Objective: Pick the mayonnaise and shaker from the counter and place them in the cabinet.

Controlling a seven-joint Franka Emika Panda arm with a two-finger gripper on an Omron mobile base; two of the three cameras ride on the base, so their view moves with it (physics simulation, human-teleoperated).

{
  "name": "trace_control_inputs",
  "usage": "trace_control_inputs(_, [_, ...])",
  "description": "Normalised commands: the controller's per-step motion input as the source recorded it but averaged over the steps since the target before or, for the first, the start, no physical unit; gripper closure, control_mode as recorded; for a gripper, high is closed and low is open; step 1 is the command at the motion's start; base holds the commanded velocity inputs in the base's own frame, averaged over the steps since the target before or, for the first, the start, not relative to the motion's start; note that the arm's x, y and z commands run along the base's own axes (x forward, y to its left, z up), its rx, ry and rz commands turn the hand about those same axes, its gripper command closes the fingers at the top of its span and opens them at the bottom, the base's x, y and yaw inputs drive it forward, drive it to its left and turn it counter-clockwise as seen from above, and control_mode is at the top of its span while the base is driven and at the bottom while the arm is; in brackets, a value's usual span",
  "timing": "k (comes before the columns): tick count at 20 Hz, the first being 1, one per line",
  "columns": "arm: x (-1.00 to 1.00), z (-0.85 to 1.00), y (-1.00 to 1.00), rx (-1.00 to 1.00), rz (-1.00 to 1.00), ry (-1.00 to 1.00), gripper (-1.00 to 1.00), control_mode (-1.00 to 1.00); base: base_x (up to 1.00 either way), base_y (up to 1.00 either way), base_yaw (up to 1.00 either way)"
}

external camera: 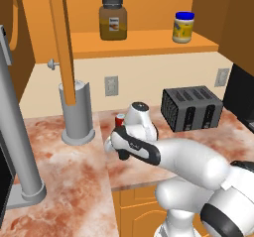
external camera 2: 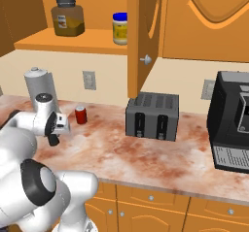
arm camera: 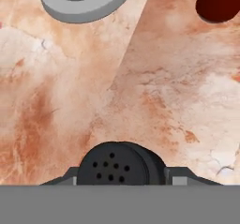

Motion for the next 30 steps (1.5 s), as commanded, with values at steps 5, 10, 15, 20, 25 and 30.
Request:
trace_control_inputs(5, [0.0, 0.91, -0.09, 0.01, -0.04, -0.02, 1.0, -1.0, 0.0, 0.0, 0.0])
trace_control_inputs(10, [0.0, 0.84, -0.21, 0.02, -0.08, 0.0, 1.0, -1.0, 0.0, 0.0, 0.0])
trace_control_inputs(15, [0.03, 0.8, -0.29, 0.0, -0.12, 0.0, 1.0, -1.0, 0.0, 0.0, 0.0])
trace_control_inputs(20, [0.0, 0.8, -0.3, 0.0, -0.14, 0.0, 1.0, -1.0, 0.0, 0.0, 0.0])
trace_control_inputs(25, [0.01, 0.8, -0.3, 0.0, -0.14, -0.02, 1.0, -1.0, 0.0, 0.0, 0.0])
trace_control_inputs(30, [0.01, 0.69, -0.2, 0.0, -0.12, -0.08, 1.0, -1.0, 0.0, 0.0, 0.0])
